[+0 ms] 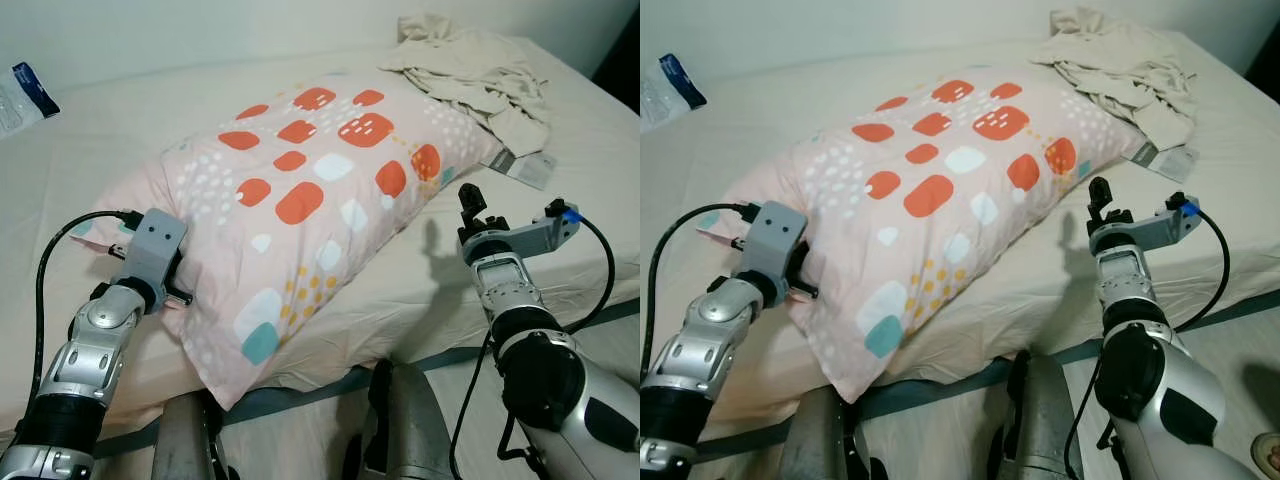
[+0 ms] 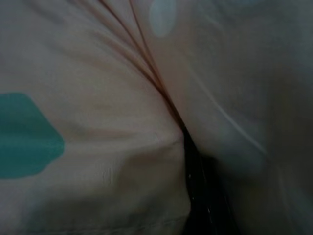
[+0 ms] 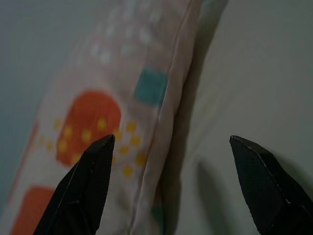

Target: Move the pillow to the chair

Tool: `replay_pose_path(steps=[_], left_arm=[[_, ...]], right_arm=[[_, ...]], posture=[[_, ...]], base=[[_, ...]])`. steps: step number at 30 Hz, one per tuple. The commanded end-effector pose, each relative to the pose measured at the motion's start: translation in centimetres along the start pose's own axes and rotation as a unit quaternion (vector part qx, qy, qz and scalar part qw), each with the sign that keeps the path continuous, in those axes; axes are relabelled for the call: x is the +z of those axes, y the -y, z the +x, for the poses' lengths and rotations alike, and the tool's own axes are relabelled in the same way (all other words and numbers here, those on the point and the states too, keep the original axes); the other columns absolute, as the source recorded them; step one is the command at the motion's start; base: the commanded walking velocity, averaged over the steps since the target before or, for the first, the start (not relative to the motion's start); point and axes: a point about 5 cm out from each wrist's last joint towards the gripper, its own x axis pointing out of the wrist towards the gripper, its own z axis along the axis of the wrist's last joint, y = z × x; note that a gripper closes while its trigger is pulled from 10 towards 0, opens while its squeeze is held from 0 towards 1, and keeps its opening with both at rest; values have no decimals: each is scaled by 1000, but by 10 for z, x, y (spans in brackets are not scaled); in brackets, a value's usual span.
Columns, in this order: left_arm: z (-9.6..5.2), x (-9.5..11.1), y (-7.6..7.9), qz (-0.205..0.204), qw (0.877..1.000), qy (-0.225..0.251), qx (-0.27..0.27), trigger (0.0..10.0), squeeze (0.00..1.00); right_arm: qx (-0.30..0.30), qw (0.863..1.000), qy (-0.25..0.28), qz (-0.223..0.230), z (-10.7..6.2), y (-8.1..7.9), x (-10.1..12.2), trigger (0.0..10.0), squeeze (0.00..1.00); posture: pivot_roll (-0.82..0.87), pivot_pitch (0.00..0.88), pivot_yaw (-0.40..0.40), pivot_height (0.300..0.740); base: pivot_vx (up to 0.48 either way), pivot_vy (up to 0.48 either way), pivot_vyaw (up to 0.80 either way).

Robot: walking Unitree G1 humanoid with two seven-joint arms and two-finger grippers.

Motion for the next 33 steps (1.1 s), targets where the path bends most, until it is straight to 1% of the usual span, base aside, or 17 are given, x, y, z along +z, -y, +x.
replay_pose_path(steps=[1, 2, 3, 4, 6, 8, 12, 16, 17, 19, 20, 21, 24, 26, 27, 30, 33], left_arm=[[-5, -10, 1, 8, 1000, -23, -8, 0, 0], [-5, -9, 1, 10, 1000, -24, -10, 0, 0], [-5, -9, 1, 11, 1000, -24, -10, 0, 0], [-5, -9, 1, 11, 1000, -24, -10, 0, 0], [-5, -9, 3, 12, 1000, -24, -14, 0, 0], [-6, -9, 4, 17, 999, -24, -17, 0, 0], [-7, -10, 5, 16, 999, -26, -18, 0, 0], [-8, -10, 7, 16, 999, -27, -19, 0, 0], [-8, -11, 7, 17, 999, -28, -20, 0, 0], [-8, -11, 8, 18, 999, -28, -21, 0, 0], [-8, -11, 9, 18, 999, -28, -22, 0, 0], [-8, -12, 12, 17, 999, -27, -25, 0, 0], [-8, -12, 13, 16, 999, -27, -26, 0, 0], [-7, -14, 20, 10, 999, -28, -28, 0, 0], [-7, -14, 20, 10, 999, -28, -28, 0, 0], [-3, -16, 30, 2, 999, -31, -28, 0, 0], [0, -15, 35, -2, 999, -31, -28, 0, 0]], right_arm=[[31, 999, -43, 0, 4, -17, -15, 10000, 0], [61, 995, -81, -26, 5, -29, -29, 10000, 0], [68, 993, -92, -37, 5, -32, -34, 10000, 0], [68, 993, -92, -37, 5, -32, -34, 10000, 0], [97, 982, -144, -69, 3, -43, -58, 10000, 0], [114, 974, -170, -93, 0, -50, -72, 10000, 0], [124, 967, -193, -113, -5, -54, -94, 10000, 0], [129, 962, -201, -129, -8, -55, -103, 10000, 0], [133, 959, -204, -146, -9, -55, -106, 10000, 0], [130, 958, -201, -159, -10, -53, -107, 10000, 0], [115, 958, -193, -179, -9, -50, -105, 0, 0], [100, 955, -180, -214, -8, -46, -101, 0, 0], [97, 953, -175, -227, -8, -45, -100, 0, 0], [76, 947, -152, -274, -7, -40, -92, 0, 0], [76, 947, -152, -274, -7, -40, -92, 0, 0], [65, 934, -122, -331, -5, -36, -82, 0, 0], [67, 930, -109, -345, -5, -35, -78, 0, 0]], posture=[[101, 347, -5, 536], [103, 345, -5, 536], [103, 345, -5, 536], [103, 345, -5, 536], [108, 339, -10, 536], [109, 338, -12, 536], [109, 332, -19, 536], [110, 328, -21, 536], [108, 320, -23, 536], [106, 315, -23, 536], [102, 309, -24, 536], [94, 294, -28, 536], [94, 294, -28, 536], [61, 258, -31, 536], [61, 258, -31, 536], [45, 231, -39, 536], [34, 207, -40, 536]], base=[[0, 0, 0], [0, 0, 0], [0, 0, 0], [0, 0, 0], [0, 0, 0], [0, 0, 0], [0, 0, 0], [0, 0, 0], [0, 0, 0], [0, 0, 0], [0, 0, 0], [0, 0, 0], [0, 0, 0], [0, 0, 0], [0, 0, 0], [0, 0, 0], [0, 0, 0]])
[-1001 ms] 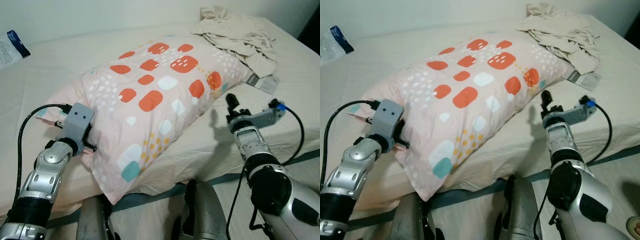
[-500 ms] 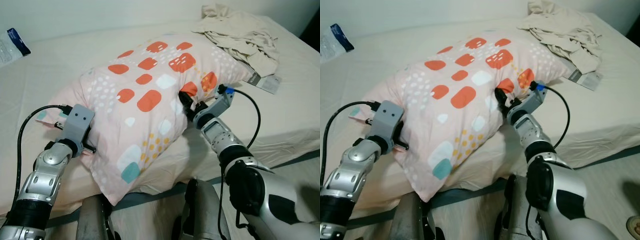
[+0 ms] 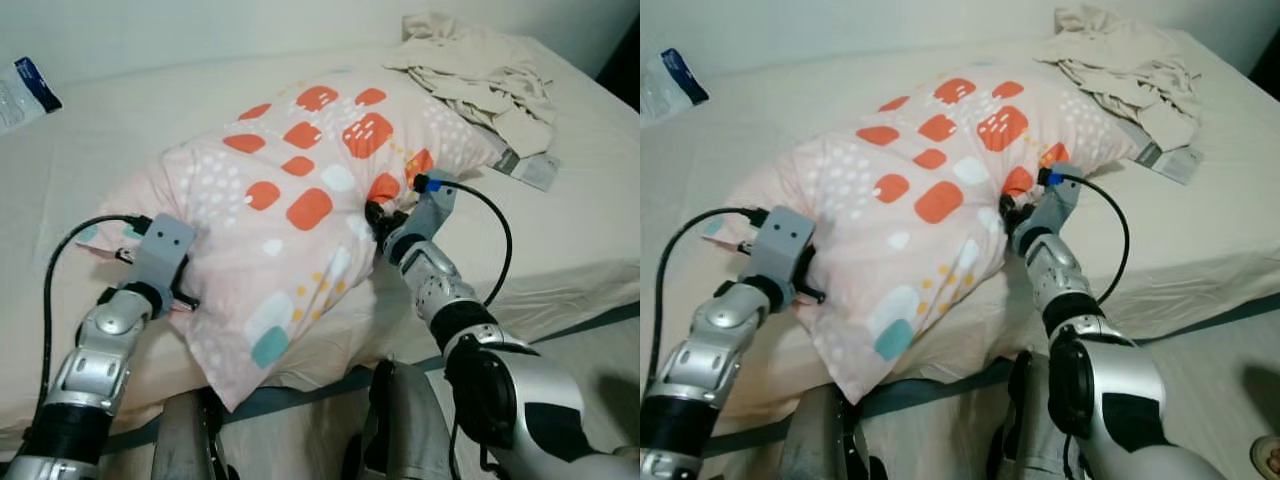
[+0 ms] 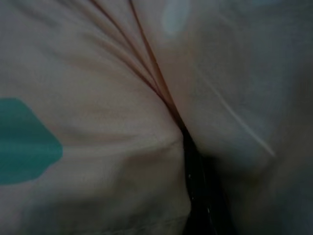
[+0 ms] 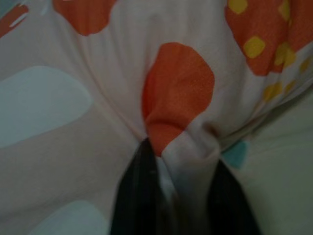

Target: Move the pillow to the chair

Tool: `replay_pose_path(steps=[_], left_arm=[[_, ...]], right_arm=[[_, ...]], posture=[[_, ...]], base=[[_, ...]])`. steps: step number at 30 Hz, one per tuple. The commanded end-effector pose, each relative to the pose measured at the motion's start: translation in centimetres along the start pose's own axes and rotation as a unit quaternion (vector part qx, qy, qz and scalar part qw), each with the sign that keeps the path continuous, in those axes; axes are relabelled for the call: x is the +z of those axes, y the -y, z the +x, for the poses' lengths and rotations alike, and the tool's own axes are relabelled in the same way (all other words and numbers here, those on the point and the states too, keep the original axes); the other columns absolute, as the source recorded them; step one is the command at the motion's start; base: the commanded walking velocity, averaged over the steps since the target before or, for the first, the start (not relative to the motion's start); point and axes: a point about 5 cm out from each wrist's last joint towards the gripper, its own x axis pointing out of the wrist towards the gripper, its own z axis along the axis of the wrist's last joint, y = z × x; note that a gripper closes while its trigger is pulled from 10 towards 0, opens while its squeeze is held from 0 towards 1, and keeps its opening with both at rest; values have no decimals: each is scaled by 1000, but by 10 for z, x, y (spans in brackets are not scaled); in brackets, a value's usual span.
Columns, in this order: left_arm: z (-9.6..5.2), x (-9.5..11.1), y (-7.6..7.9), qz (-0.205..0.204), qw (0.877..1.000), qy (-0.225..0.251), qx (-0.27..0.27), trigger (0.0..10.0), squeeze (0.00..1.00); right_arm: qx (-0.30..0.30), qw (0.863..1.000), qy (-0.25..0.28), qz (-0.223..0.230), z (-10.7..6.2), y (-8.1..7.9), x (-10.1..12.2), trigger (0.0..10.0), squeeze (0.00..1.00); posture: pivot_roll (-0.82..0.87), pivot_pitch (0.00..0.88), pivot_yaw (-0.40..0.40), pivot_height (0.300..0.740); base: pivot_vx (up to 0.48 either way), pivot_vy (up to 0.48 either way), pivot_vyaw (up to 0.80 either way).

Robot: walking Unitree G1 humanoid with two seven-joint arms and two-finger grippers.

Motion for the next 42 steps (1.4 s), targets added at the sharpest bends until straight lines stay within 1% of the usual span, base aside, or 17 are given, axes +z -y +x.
replay_pose_path(steps=[1, 8, 12, 14, 17, 20, 21, 22, 23, 26, 27, 28, 29, 30, 31, 32, 42], left_arm=[[2, -11, 17, -4, 1000, -22, -22, 0, 0], [4, -23, 40, -51, 997, -49, -16, 0, 0], [5, -18, 50, -103, 994, -42, -15, 0, 0], [7, -10, 56, -117, 993, -34, -13, 0, 0], [11, -6, 60, -102, 994, -40, 21, 0, 0], [15, 5, 66, -180, 982, -22, 44, 0, 0], [15, 5, 66, -180, 982, -22, 44, 0, 0], [17, 12, 70, -211, 976, -7, 45, 0, 0], [17, 12, 70, -211, 976, -7, 45, 0, 0], [19, 24, 82, -242, 969, 26, 29, 0, 0], [18, 27, 86, -255, 966, 26, 19, 1804, 0], [18, 27, 86, -255, 966, 26, 19, 1804, 0], [18, 30, 90, -263, 965, 25, 2, 7804, 0], [18, 30, 90, -263, 965, 25, 2, 7804, 0], [18, 34, 93, -265, 964, 27, -9, 10000, 0], [17, 38, 95, -265, 964, 34, -18, 10000, 0], [21, 55, 97, -255, 965, 65, -14, 10000, 0]], right_arm=[[-11, 1000, -10, -12, -5, 8, -11, 0, 0], [-26, 1000, -6, -16, -14, 19, -25, 0, 0], [1, 999, 23, -47, -15, 11, -22, 0, 0], [27, 996, 72, -38, -15, -1, -12, 0, 0], [49, 992, 113, -26, -16, -13, -5, 0, 0], [117, 983, 138, -27, -20, -40, -2, 0, 0], [117, 983, 138, -27, -20, -40, -2, 0, 0], [165, 975, 142, -38, -25, -58, -4, 0, 0], [165, 975, 142, -38, -25, -58, -4, 0, 0], [237, 957, 138, -89, -37, -85, -17, 0, 0], [237, 958, 133, -95, -38, -86, -21, 0, 0], [237, 958, 133, -95, -38, -86, -21, 0, 0], [229, 961, 129, -91, -38, -84, -23, 0, 0], [229, 961, 129, -91, -38, -84, -23, 0, 0], [216, 964, 128, -90, -38, -82, -24, 4549, 0], [207, 965, 131, -94, -37, -80, -23, 10000, 0], [226, 953, 136, -152, -44, -83, -16, 10000, 0]], posture=[[29, 193, -38, 536], [14, 157, -42, 536], [8, 130, -44, 536], [-5, 110, -47, 536], [-5, 99, -47, 536], [-7, 85, -45, 536], [-7, 85, -45, 536], [-6, 77, -43, 536], [-6, 77, -43, 536], [-10, 68, -37, 536], [-10, 68, -37, 536], [-10, 68, -37, 536], [-11, 66, -36, 536], [-11, 66, -36, 536], [-9, 64, -34, 536], [-11, 64, -32, 536], [-18, 72, -30, 536]], base=[[0, 0, 0], [0, 0, 0], [0, 0, 0], [0, 0, 0], [0, 0, 0], [0, 0, 0], [0, 0, 0], [0, 0, 0], [0, 0, 0], [0, 0, 0], [0, 0, 0], [0, 0, 0], [0, 0, 0], [0, 0, 0], [0, 0, 0], [0, 0, 0], [0, 0, 0]])
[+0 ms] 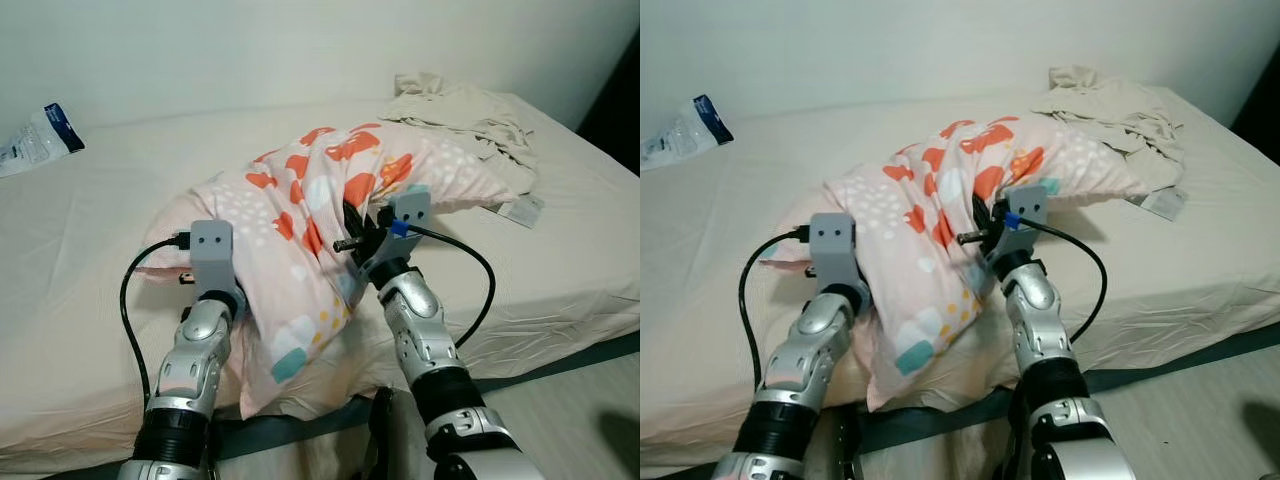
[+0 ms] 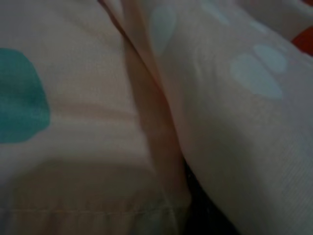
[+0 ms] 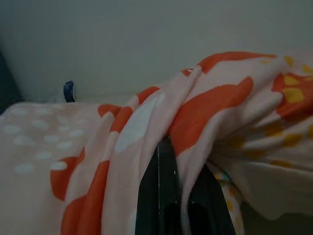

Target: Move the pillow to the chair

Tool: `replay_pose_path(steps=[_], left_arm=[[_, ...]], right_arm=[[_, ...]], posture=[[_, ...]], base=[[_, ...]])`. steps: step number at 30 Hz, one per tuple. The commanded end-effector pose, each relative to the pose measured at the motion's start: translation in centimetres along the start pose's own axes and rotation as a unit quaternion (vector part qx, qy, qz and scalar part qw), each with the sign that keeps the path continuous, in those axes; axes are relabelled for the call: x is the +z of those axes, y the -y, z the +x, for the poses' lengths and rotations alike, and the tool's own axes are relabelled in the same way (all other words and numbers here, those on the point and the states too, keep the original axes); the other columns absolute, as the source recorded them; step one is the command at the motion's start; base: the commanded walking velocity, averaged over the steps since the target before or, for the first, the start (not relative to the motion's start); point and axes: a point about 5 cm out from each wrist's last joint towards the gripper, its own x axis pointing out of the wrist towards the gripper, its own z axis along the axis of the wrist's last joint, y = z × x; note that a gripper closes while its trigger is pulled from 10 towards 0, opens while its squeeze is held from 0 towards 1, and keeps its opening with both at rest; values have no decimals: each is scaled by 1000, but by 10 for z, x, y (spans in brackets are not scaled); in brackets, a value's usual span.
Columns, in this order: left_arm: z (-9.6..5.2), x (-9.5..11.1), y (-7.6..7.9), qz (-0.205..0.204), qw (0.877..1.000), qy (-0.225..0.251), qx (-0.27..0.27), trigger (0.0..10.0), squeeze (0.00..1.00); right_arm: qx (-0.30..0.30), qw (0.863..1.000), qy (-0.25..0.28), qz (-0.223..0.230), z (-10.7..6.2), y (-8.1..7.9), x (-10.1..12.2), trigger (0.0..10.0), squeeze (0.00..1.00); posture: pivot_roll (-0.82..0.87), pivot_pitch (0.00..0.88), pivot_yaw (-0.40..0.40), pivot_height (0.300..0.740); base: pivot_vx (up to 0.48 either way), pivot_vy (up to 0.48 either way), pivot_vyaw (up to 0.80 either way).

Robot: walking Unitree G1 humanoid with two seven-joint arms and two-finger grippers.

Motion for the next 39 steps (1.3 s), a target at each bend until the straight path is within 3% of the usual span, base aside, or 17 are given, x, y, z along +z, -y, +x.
replay_pose_path(steps=[1, 4, 5, 6, 9, 21, 25, 39], left_arm=[[2, 14, 28, 4, 998, 34, -51, 10000, 0], [2, 13, 25, 18, 998, 35, -44, 10000, 0], [2, 11, 23, 34, 998, 36, -38, 10000, 0], [0, 8, 17, 81, 996, 39, -28, 10000, 0], [-1, 5, 12, 95, 995, 38, -17, 10000, 0], [4, 16, 11, 103, 992, 66, -24, 10000, 0], [4, 17, 15, 88, 993, 71, -27, 10000, 0], [3, 14, 13, 92, 993, 74, -18, 10000, 0]], right_arm=[[67, 998, 2, -22, 5, -29, 3, 10000, 0], [66, 997, 1, -30, 5, -29, 3, 10000, 0], [64, 997, -2, -34, 5, -29, 2, 10000, 0], [56, 998, -4, -42, 3, -27, 0, 10000, 0], [48, 998, -7, -43, 1, -25, -1, 10000, 0], [41, 998, -14, -45, -2, -24, -1, 10000, 0], [34, 998, -16, -49, -4, -20, -1, 10000, 0], [10, 999, -21, -47, -8, -10, -1, 10000, 0]], posture=[[-19, 72, -31, 536], [-19, 72, -32, 536], [-19, 71, -34, 536], [-18, 67, -34, 536], [-19, 63, -34, 536], [-31, 41, -18, 536], [-37, 43, -15, 556], [-44, 50, -11, 621]], base=[[0, 0, 0], [0, 0, 0], [0, 0, 0], [0, 0, 0], [0, 0, 0], [0, 0, 0], [0, 0, 0], [0, 0, 0]])
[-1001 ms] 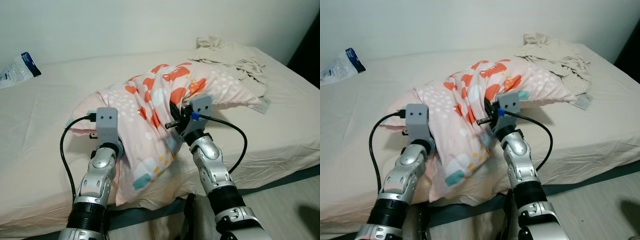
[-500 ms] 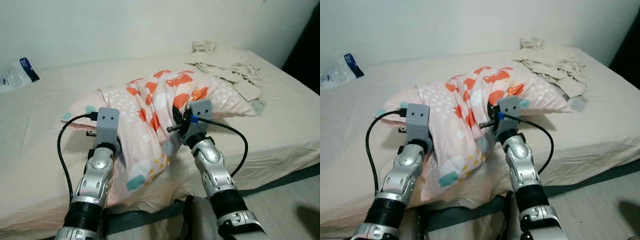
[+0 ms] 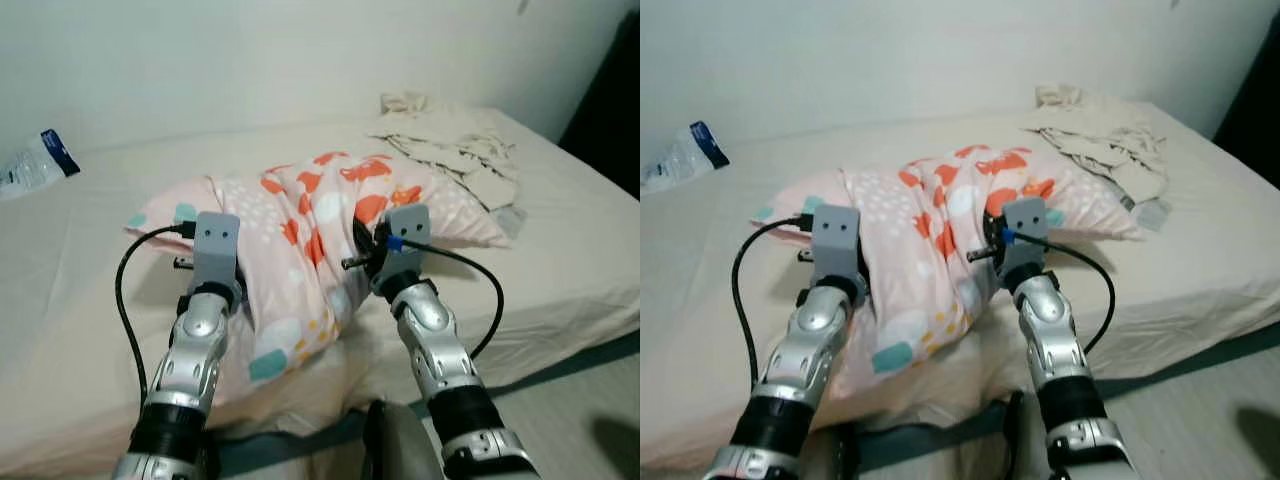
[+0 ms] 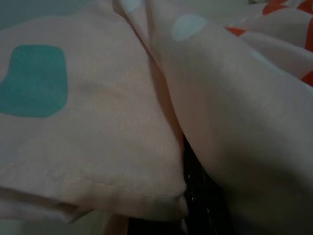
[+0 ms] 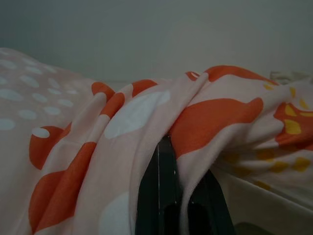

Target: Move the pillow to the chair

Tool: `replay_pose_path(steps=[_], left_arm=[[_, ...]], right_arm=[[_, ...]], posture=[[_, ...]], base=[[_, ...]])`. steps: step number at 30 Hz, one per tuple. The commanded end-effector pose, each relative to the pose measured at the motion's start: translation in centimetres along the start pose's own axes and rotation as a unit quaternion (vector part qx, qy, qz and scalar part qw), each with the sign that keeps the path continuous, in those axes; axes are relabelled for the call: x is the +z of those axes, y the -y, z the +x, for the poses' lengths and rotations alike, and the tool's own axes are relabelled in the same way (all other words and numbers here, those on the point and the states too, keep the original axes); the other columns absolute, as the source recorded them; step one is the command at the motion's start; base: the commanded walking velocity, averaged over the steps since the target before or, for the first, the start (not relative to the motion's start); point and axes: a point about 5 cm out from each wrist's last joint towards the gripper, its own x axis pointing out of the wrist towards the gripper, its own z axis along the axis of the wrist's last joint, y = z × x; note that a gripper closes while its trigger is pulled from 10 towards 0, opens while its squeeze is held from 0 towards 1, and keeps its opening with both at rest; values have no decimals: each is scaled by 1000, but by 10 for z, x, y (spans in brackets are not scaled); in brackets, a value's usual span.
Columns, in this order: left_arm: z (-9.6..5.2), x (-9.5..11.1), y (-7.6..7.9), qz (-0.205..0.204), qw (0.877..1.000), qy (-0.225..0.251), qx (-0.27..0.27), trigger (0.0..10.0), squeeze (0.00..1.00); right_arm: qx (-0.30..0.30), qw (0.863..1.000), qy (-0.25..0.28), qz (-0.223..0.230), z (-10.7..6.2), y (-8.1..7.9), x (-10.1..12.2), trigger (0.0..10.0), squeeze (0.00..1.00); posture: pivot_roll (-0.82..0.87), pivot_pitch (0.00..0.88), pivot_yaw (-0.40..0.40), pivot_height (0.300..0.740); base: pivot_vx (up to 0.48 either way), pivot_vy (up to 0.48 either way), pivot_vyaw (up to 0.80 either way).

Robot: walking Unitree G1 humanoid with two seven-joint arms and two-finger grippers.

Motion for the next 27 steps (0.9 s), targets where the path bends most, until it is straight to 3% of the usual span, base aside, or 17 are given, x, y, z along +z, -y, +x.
replay_pose_path(steps=[1, 16, 27], left_arm=[[3, 11, 16, 0, 999, 27, -32, 10000, 0], [-1, 7, 17, -5, 999, 22, -33, 10000, 0], [-1, 8, 16, -7, 999, 25, -31, 10000, 0]], right_arm=[[37, 999, 30, -7, 6, -17, 14, 10000, 0], [37, 999, 24, -4, 4, -18, 12, 10000, 0], [43, 999, 28, -3, 6, -20, 15, 10000, 0]], posture=[[-45, 52, -12, 626], [-37, 62, -22, 706], [-32, 47, -27, 740]], base=[[0, 0, 0], [0, 0, 0], [0, 0, 0]])
